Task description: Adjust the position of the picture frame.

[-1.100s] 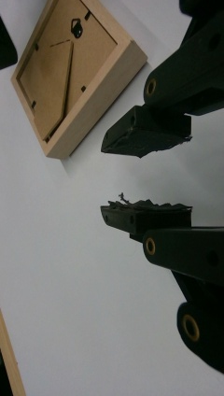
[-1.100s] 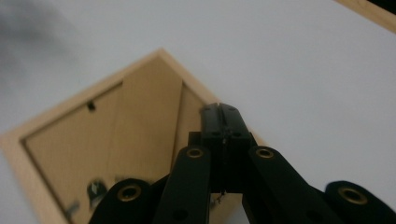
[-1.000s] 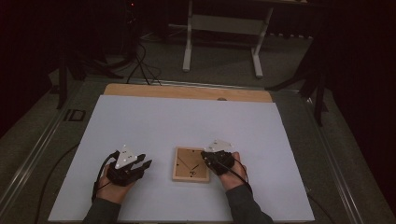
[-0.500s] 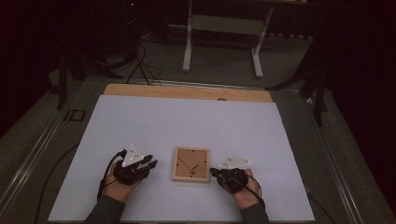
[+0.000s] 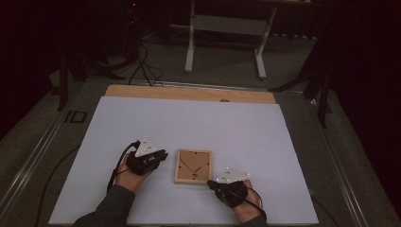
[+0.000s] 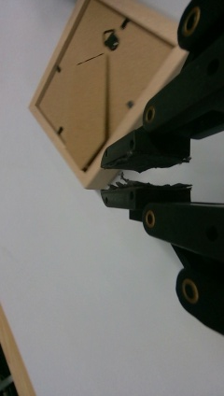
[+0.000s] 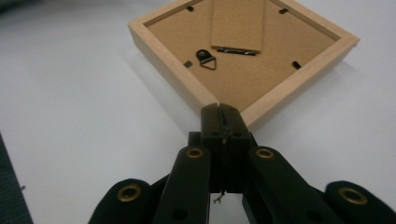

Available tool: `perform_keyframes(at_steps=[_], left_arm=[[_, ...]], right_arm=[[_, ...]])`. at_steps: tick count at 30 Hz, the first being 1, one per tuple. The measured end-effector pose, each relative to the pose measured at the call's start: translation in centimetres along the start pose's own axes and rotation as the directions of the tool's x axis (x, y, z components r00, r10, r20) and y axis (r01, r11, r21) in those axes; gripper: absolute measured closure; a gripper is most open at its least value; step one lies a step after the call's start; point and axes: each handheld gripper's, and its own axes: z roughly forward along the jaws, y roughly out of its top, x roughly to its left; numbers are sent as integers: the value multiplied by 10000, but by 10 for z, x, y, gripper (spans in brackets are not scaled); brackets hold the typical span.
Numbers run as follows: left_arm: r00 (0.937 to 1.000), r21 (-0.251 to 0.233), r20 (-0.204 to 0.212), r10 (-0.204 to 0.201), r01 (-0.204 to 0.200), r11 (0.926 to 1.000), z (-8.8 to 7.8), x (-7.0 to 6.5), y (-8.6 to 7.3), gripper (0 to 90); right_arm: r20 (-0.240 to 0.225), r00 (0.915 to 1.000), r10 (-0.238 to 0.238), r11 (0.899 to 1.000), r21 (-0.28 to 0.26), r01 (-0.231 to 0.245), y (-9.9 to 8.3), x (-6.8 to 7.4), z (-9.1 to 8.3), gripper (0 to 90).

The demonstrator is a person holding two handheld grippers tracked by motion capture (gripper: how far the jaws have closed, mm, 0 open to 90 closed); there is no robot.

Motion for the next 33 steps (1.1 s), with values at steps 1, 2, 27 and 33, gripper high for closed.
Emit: perform_keyframes(at_steps=[1, 2, 27, 33], left_arm=[[10000, 36, -12, 83, -83, 10000, 3, 0, 3, 811], [9999, 32, -85, 143, -143, 9999, 6, 0, 5, 825], [9979, 498, 418, -503, 482, 9976, 74, 13, 25, 897], [9986, 643, 325, -417, 396, 9971, 71, 14, 25, 897]], right_arm=[[-28, 10000, -15, 10000, -2, 15, 0, 1, 0, 899], [-60, 10000, -37, 10000, -9, 37, 0, 1, 0, 899], [-176, 9991, -391, 9982, 455, 399, -2, 4, 14, 899], [100, 9995, -286, 9981, 548, 280, 1, -4, 17, 899]])
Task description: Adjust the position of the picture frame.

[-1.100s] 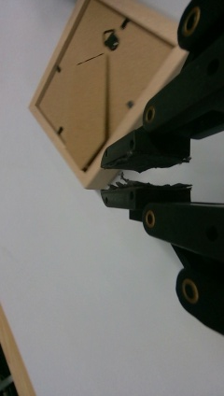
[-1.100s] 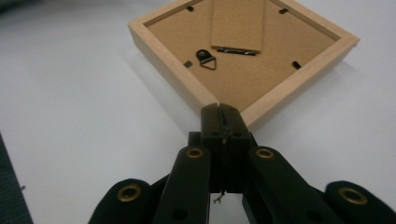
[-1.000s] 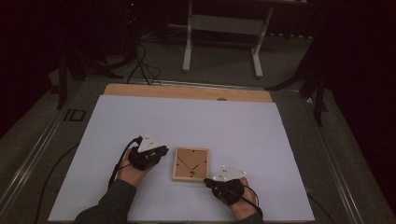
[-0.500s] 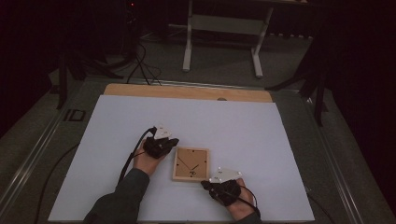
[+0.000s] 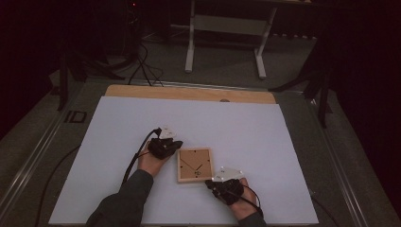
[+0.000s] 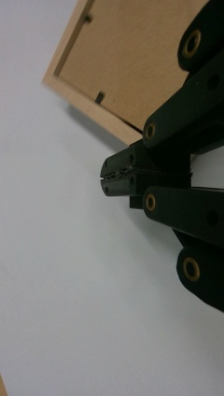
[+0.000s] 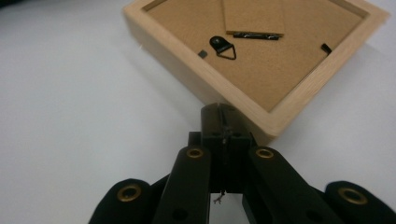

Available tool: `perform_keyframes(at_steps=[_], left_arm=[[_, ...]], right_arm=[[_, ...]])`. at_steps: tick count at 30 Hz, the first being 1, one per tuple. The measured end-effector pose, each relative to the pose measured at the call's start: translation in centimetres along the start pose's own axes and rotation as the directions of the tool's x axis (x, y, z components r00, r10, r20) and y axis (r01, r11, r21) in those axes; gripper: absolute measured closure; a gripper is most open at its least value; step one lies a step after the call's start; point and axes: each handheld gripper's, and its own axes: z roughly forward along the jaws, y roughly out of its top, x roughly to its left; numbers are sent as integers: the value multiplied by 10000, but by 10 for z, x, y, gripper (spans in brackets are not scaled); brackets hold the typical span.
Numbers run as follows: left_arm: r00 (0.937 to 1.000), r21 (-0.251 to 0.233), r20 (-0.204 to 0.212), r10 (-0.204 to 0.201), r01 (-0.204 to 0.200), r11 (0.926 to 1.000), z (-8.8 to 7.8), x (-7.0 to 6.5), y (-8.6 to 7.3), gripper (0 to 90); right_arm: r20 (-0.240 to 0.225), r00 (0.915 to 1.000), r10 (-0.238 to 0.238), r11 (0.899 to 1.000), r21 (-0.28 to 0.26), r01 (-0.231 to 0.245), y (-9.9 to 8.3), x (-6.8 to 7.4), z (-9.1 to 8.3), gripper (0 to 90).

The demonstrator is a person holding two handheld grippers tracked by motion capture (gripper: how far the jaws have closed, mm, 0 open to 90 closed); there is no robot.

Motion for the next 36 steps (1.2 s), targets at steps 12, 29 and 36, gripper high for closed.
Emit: perform_keyframes(at_steps=[12, 29, 36], left_arm=[[9996, 329, -248, -128, 136, 9994, -6, 0, -10, 897], [9969, 234, -542, -571, 585, 9980, -30, -7, -33, 898], [9936, 248, -851, -744, 768, 9967, -42, -9, -43, 899]], right_arm=[[686, 9938, 878, 9961, -125, -871, 12, -28, 12, 900], [782, 9896, 1205, 9927, -133, -1199, 26, -37, 25, 900], [713, 9886, 1329, 9911, -206, -1318, 36, -39, 36, 900]])
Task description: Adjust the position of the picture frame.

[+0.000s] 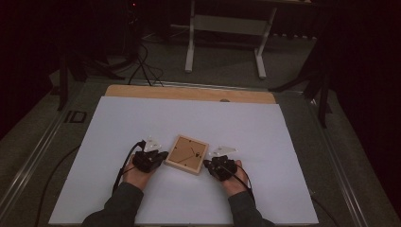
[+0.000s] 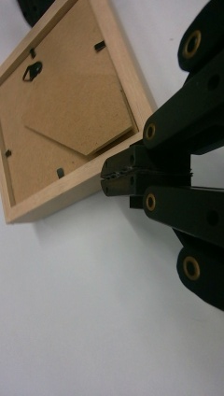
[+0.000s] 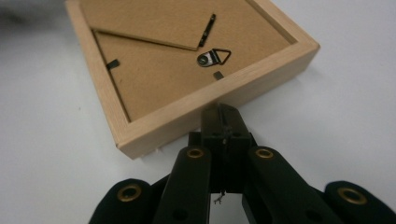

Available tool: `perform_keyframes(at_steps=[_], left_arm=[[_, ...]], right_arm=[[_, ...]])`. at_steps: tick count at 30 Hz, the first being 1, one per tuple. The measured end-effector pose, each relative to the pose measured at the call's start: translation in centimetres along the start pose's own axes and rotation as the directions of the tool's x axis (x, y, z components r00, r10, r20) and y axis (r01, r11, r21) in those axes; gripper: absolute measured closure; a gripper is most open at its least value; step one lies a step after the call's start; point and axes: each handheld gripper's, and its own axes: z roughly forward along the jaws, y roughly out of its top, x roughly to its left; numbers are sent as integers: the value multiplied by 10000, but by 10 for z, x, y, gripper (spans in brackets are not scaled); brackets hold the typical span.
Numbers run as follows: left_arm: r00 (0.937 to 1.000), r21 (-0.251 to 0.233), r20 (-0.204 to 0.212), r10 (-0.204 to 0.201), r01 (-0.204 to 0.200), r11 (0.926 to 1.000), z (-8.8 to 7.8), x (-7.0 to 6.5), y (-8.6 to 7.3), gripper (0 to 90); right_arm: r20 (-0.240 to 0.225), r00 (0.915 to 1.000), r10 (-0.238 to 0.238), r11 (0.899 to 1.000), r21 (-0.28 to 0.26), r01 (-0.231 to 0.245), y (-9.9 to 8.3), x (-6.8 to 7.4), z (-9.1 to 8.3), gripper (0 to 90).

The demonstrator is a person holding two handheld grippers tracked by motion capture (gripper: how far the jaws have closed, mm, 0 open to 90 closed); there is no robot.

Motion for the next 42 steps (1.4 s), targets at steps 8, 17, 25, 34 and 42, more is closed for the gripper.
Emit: perform_keyframes(at_steps=[8, 17, 25, 34, 42], left_arm=[[9995, -144, -259, 200, -204, 9997, -10, -10, -8, 898], [9998, -191, -141, 102, -105, 9998, -17, -18, -15, 896], [9996, -126, -197, 183, -185, 9997, -23, -25, -19, 897], [9993, -123, -358, 70, -74, 9999, -26, -29, -21, 897], [9966, -122, -754, 321, -331, 9994, -25, -27, -19, 898]], right_arm=[[40, 9996, -286, 9995, 100, 286, 7, -2, 6, 900], [-270, 9968, -751, 9970, 171, 755, 1, 8, -7, 900], [-241, 9977, -639, 9964, 542, 651, -3, 14, -6, 900], [-214, 9986, -480, 9977, 474, 490, 0, 11, -2, 900], [-101, 9995, -291, 9987, 410, 295, 8, 8, 7, 900]])
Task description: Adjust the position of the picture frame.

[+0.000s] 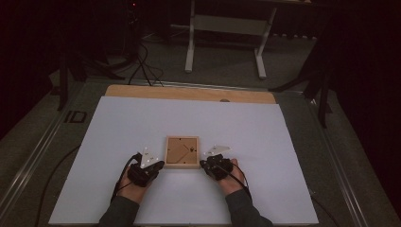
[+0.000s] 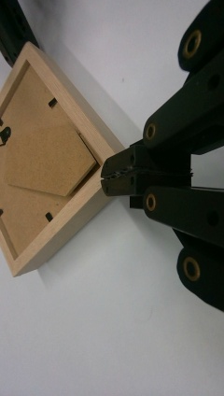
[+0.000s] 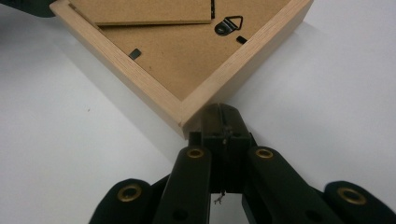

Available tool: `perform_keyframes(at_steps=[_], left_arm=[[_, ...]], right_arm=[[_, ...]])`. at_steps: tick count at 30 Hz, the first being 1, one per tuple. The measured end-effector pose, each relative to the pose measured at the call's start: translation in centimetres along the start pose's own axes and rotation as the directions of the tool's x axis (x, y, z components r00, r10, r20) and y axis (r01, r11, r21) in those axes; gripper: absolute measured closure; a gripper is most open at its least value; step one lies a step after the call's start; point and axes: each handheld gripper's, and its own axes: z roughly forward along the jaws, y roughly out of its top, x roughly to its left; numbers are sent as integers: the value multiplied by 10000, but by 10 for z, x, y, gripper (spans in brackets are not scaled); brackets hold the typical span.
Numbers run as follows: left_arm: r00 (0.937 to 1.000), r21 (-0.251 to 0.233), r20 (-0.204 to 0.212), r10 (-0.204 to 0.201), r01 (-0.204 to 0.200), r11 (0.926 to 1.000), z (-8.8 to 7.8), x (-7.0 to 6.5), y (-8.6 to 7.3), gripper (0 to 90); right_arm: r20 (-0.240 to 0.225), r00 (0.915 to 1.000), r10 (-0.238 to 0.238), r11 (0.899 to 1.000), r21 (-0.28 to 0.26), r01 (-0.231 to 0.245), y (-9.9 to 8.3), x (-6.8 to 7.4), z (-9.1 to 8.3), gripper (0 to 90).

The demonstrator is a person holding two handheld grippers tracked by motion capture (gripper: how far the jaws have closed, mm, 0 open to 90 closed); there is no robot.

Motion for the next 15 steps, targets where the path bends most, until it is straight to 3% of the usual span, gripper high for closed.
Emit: perform_keyframes(at_steps=[11, 15], left_arm=[[9992, -42, -185, -361, 361, 9993, 2, 10, 1, 899], [9988, 4, -393, -294, 295, 9996, 2, 10, 2, 899]], right_arm=[[-25, 9999, 102, 9999, -133, -103, 5, 2, 7, 900], [13, 9999, 164, 9997, -197, -163, 7, 2, 9, 900]])
